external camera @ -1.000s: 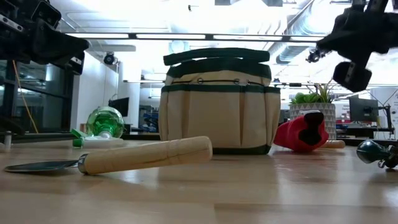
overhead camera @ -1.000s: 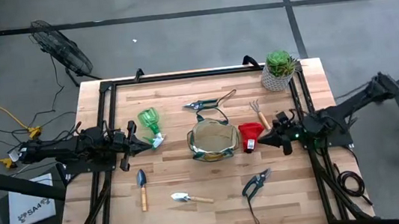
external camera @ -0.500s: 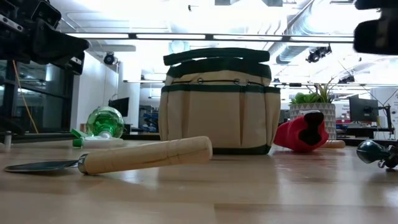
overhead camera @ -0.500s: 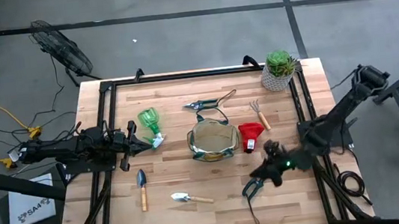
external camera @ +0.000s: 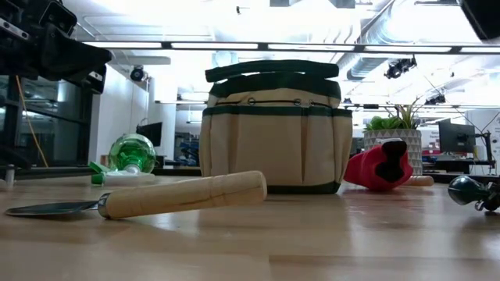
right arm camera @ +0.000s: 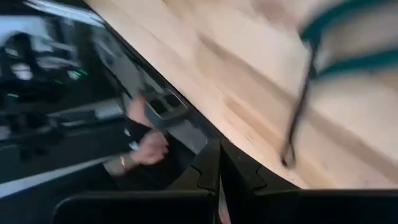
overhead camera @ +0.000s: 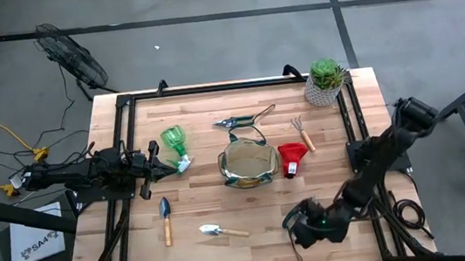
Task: Pick & Place Garden tools in Gardening bag
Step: Put the bottom green shear scissors into the gardening bag
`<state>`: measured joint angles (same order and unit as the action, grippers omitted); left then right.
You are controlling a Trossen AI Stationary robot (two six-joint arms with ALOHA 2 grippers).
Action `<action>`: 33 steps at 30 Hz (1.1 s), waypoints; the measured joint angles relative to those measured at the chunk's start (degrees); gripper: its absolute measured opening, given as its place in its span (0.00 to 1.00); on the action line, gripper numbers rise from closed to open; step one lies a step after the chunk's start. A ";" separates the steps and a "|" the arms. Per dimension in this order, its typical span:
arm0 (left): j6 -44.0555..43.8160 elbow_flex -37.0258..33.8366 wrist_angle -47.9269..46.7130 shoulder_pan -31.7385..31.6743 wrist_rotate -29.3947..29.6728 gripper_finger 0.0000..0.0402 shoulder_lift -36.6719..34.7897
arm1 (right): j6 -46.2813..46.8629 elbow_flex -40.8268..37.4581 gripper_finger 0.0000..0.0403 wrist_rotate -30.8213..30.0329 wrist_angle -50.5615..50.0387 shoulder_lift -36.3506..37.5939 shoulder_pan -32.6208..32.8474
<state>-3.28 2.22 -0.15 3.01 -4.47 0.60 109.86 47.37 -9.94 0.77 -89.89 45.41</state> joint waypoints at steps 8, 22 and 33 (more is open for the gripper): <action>0.00 0.00 0.00 0.01 0.00 0.00 0.00 | 6.01 -0.02 0.01 8.35 -0.21 -4.44 -0.46; 0.00 0.00 0.01 -0.01 0.00 0.00 0.00 | -1.40 -0.02 0.01 13.83 4.36 -4.63 -1.59; -0.01 0.00 -0.01 -0.01 0.00 0.00 0.00 | -0.60 -0.02 0.01 9.79 3.17 -4.66 -1.20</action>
<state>-3.29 2.22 -0.16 3.01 -4.47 0.60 109.26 47.35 -0.15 3.95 -94.54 44.20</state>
